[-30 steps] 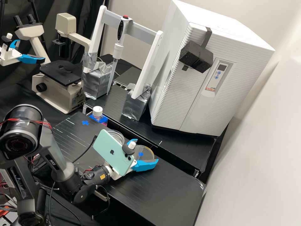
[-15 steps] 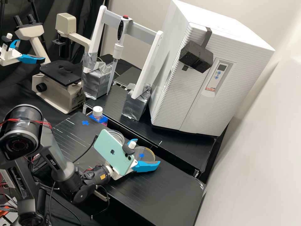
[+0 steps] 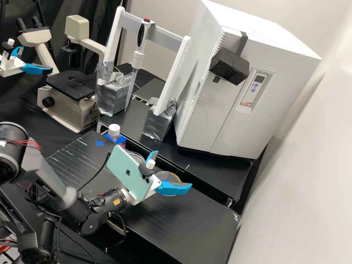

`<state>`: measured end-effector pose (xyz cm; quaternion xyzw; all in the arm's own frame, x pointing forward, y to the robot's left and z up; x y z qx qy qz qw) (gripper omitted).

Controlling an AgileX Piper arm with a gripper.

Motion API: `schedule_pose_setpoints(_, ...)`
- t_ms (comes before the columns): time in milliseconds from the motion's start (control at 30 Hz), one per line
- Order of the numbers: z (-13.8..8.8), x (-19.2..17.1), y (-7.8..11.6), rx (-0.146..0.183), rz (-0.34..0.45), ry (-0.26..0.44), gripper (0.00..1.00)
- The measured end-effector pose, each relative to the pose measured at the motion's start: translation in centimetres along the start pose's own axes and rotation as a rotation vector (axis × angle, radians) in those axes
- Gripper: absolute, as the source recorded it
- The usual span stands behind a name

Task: Open the lid

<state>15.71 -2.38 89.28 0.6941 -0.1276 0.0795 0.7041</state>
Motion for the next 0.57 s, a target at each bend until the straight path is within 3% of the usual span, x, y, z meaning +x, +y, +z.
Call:
schedule_pose_setpoints(167,-3.0,-1.0,-1.1,-0.018,-0.046,0.13,1.0)
schedule_pose_setpoints(233,-4.2,-1.5,-2.0,-0.008,-0.062,0.178,1.0)
schedule_pose_setpoints(467,-6.2,-2.4,-3.4,0.067,-0.047,0.278,1.0)
schedule_pose_setpoints(567,-6.2,-2.3,-3.4,0.108,-0.05,0.289,1.0)
